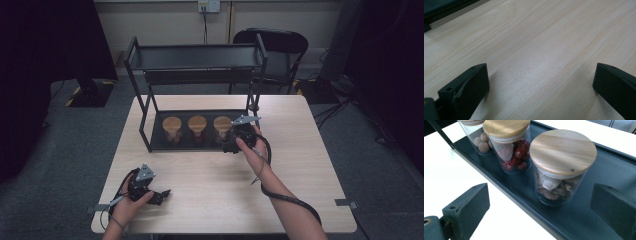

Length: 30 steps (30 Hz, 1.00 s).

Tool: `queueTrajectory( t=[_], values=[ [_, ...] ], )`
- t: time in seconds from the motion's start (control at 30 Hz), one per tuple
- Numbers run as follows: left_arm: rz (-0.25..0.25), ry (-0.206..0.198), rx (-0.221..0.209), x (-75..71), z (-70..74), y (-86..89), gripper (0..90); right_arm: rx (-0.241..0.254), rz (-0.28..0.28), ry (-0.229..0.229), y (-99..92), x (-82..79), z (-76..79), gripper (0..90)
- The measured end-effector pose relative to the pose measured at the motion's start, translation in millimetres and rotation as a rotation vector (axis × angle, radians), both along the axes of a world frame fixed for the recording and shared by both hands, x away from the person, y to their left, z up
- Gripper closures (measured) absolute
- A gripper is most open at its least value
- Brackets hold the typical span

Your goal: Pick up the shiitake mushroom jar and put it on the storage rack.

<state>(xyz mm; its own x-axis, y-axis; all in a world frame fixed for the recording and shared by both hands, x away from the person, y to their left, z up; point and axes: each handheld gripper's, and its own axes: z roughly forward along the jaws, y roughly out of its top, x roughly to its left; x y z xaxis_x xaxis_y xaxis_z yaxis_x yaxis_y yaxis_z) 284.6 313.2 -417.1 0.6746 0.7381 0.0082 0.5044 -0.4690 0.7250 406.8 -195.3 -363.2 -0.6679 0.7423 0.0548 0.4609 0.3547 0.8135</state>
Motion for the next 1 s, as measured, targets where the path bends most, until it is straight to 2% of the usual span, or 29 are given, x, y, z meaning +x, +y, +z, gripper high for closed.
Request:
queueTrajectory(
  t=[0.5, 1.0],
  values=[
    [0.000, 0.000, 0.000, 0.0, 0.0, 0.0, 0.2, 0.014, 0.042, -0.002, -2.3, -12.4, -2.5, 1.8],
    [0.000, 0.000, 0.000, 0.0, 0.0, 0.0, 0.2, 0.020, 0.094, 0.007, -19.0, -29.8, -8.9, 1.8]
  ],
)
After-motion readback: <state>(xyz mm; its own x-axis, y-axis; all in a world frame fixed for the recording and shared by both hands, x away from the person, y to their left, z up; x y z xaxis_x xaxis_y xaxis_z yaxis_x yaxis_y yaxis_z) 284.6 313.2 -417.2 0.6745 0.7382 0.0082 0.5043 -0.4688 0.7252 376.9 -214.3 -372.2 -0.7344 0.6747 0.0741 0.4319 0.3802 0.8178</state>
